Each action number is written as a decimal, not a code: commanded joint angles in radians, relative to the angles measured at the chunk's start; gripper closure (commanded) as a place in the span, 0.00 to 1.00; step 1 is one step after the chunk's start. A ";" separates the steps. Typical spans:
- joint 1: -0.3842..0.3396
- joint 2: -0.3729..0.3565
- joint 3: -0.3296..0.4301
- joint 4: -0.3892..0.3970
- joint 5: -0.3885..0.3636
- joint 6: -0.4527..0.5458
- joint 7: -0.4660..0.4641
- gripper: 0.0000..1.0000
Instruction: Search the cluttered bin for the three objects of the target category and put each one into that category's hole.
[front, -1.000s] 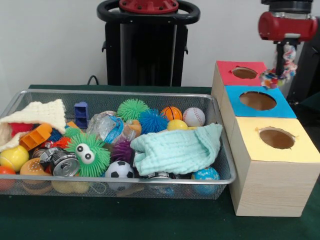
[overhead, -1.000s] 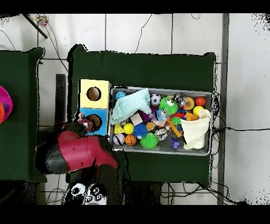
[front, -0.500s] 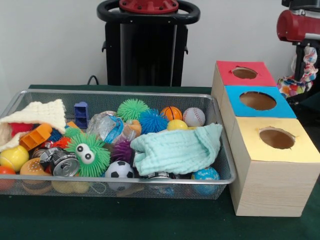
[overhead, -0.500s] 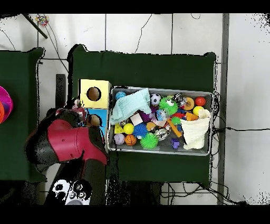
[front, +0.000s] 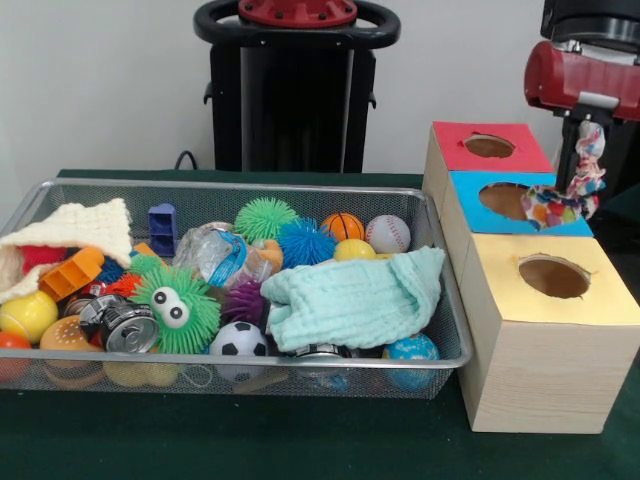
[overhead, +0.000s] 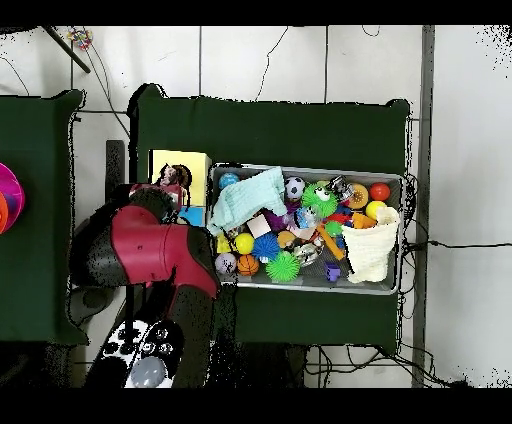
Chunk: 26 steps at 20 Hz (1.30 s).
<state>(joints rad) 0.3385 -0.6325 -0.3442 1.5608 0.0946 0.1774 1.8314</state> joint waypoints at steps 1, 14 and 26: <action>-0.010 0.154 0.009 -0.047 0.063 -0.134 0.243 1.00; 0.001 0.253 0.027 -0.089 0.144 -0.167 0.209 1.00; -0.061 0.214 0.114 -0.055 0.126 -0.083 0.170 1.00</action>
<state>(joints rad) 0.3372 -0.4310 -0.3526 1.5053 0.1848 0.0259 1.8314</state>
